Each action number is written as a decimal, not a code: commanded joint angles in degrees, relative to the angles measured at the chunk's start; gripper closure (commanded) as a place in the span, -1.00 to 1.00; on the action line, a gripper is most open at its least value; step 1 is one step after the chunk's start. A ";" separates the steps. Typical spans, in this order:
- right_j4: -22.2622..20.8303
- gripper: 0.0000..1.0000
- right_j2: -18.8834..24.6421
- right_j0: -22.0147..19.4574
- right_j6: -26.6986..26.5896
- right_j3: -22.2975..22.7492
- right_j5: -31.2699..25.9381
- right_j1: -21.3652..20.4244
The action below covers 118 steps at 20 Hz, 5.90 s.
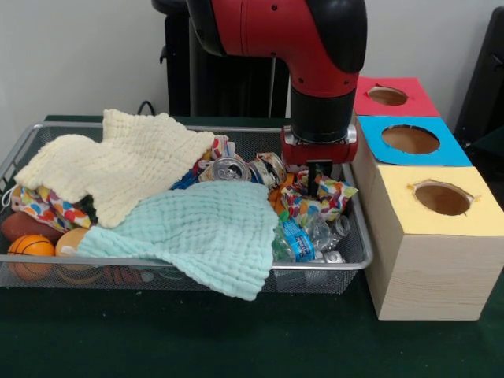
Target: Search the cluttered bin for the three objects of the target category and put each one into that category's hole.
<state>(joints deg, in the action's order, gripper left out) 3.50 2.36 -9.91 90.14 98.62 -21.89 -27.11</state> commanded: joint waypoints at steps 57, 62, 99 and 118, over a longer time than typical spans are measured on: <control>11.11 1.00 -7.29 13.80 20.45 -0.41 -18.82 -13.72; 11.17 1.00 -8.01 14.86 22.08 -4.46 -19.24 -10.81; 10.77 1.00 -9.85 16.68 25.80 -19.78 -20.17 0.30; 12.40 1.00 -11.10 19.29 29.45 -24.57 -17.54 6.30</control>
<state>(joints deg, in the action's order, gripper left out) 14.46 -10.09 8.91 104.57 75.77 -40.23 -25.64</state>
